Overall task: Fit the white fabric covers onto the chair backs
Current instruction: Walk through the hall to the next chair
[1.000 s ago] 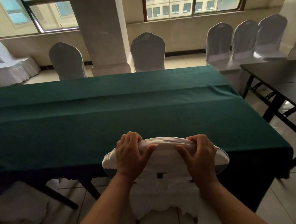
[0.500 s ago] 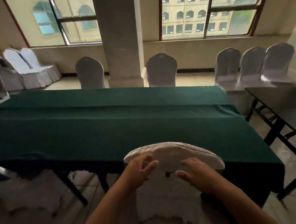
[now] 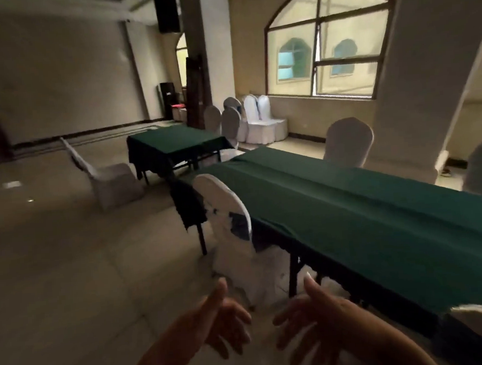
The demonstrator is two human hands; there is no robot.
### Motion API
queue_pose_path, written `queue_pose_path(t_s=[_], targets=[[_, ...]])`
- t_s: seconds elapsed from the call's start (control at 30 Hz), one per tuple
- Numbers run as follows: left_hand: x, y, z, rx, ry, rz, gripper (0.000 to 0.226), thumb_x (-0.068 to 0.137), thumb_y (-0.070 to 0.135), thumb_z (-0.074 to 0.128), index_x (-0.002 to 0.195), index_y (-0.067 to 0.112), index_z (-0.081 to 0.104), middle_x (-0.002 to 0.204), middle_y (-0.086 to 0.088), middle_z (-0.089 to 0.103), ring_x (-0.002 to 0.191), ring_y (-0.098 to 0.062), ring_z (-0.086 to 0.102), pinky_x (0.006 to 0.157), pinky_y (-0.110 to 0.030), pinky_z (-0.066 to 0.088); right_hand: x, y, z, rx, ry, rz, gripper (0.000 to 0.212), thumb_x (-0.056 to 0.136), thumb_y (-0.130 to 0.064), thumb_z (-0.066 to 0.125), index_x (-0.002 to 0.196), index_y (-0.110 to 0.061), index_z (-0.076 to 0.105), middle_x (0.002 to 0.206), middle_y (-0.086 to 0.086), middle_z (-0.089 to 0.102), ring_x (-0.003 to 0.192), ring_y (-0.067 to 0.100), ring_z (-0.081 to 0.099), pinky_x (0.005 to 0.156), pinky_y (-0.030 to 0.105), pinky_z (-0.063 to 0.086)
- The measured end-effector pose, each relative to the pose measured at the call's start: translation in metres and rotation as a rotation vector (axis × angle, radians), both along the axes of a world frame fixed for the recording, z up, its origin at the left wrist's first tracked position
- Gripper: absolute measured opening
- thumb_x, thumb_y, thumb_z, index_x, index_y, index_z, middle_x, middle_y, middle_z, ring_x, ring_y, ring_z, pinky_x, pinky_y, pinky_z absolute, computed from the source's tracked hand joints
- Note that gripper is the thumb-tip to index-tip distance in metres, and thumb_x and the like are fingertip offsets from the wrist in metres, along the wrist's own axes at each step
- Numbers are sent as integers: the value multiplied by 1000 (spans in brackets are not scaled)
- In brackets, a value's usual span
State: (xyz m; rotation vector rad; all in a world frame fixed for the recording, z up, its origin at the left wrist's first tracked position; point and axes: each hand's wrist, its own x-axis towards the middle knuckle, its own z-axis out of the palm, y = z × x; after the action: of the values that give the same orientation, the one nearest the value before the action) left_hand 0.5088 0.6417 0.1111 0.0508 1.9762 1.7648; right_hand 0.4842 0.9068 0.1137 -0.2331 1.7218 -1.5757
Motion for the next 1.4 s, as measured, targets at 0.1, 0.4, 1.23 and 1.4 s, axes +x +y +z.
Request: queue_pose_path(t_s=[0.1,0.4,1.23,1.4], targets=[[-11,-101,22,32,99,184,85,86,72,25,98,-1,67,78,-17,74,63,-27,70,53,-28,49,-43,-103,22,-46,46,97,102,62,-95,42,110,-9,71,110,26,73,80,34,73,58,32,57],[-76,-346,69,0,316,513,86,81,78,29,97,6,73,83,-23,75,68,-33,71,54,-32,53,-179,-365,72,-115,301,311,81,82,-84,34,114,-18,69,110,16,75,92,37,74,66,36,59],[-779,-721,57,-109,439,433,93,67,96,32,105,20,73,95,-16,77,88,-33,74,75,-38,55,-866,-730,60,-101,372,159,83,76,-77,33,114,-13,68,107,17,76,100,36,72,94,47,52],[-975,-799,62,-72,421,287,102,68,95,28,112,13,69,97,-16,77,91,-32,74,79,-42,56,-1028,-790,56,-123,383,-28,82,75,-80,37,108,-14,73,107,21,75,101,40,71,97,54,52]])
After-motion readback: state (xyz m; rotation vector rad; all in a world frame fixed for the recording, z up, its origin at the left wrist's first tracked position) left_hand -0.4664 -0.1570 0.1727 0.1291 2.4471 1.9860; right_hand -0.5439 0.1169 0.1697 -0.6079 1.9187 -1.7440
